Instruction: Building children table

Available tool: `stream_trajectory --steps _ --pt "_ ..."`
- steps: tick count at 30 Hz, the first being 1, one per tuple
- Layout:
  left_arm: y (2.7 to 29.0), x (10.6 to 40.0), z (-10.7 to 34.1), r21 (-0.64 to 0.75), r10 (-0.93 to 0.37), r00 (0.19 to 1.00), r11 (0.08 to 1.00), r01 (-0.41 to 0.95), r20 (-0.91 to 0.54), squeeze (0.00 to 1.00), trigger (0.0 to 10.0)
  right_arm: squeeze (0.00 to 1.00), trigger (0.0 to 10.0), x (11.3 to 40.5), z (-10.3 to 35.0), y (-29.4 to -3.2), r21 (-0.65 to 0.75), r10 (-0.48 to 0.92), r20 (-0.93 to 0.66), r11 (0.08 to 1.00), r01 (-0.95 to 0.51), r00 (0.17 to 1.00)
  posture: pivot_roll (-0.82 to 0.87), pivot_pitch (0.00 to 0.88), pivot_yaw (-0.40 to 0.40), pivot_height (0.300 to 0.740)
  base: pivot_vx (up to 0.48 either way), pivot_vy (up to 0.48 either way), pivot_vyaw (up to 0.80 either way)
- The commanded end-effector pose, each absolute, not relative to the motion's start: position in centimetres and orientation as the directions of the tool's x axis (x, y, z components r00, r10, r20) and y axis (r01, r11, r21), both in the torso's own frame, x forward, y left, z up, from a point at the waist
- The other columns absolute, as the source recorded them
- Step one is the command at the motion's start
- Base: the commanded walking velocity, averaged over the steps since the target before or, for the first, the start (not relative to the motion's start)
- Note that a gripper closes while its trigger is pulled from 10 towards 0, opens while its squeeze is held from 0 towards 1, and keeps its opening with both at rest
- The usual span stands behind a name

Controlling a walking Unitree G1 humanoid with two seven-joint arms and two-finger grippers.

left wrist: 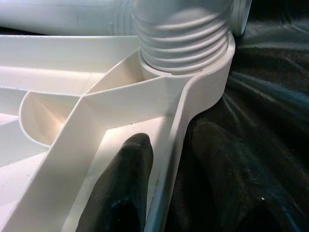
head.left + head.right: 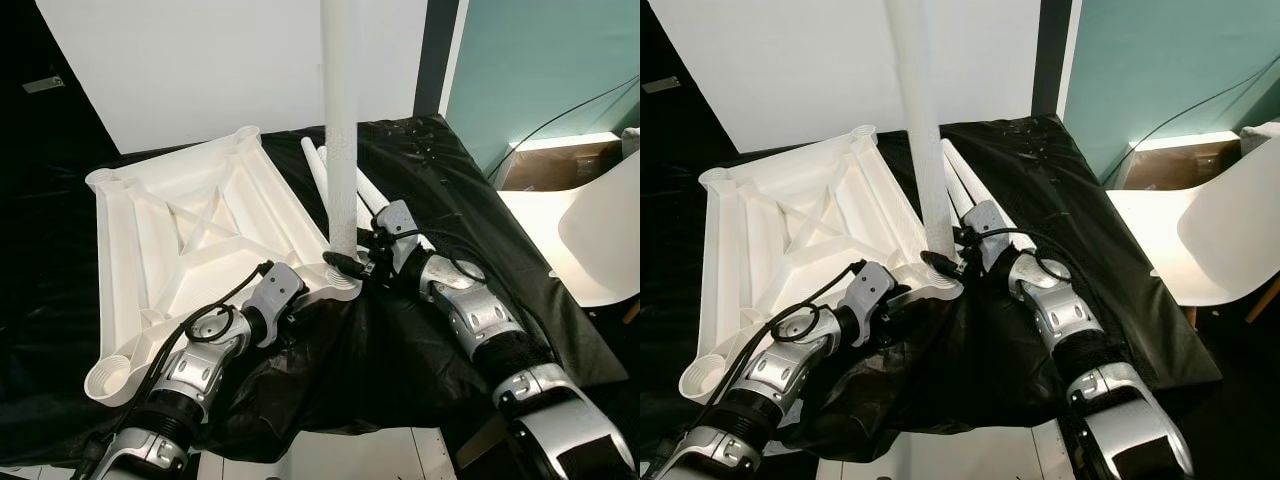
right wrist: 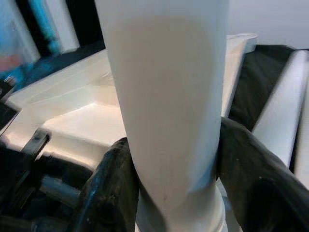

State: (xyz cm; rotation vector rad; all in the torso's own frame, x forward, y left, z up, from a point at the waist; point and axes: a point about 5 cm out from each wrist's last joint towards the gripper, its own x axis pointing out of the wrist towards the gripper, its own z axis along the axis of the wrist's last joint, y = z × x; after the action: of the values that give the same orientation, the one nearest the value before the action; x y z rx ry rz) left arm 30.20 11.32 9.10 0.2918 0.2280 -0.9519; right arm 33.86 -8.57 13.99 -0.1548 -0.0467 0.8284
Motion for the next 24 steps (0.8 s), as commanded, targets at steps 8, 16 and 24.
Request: stream_trajectory --steps 8,16,24 --pt "11.6 29.1 7.1 0.09 -0.757 0.522 0.534 0.841 -0.393 0.0 10.0 0.0 0.0 32.6 10.2 -8.6 0.093 0.474 -0.05 0.878 -0.469 0.879 -0.03 0.0 0.063 0.74 0.0 0.0 0.0" --pt "11.4 29.3 7.2 0.092 -0.759 0.518 0.528 0.844 -0.394 0.0 10.0 0.0 9.8 32.5 11.0 -7.7 0.056 0.374 0.057 0.925 -0.377 0.926 -0.03 0.0 0.064 0.74 0.0 0.0 0.0" --pt "11.8 29.2 7.1 0.094 -0.753 0.523 0.534 0.84 -0.399 0.0 10.0 1.0 10.0 32.5 12.1 -7.7 -0.033 0.471 0.077 0.882 -0.47 0.879 -0.04 0.0 0.063 0.74 0.0 0.0 0.0"
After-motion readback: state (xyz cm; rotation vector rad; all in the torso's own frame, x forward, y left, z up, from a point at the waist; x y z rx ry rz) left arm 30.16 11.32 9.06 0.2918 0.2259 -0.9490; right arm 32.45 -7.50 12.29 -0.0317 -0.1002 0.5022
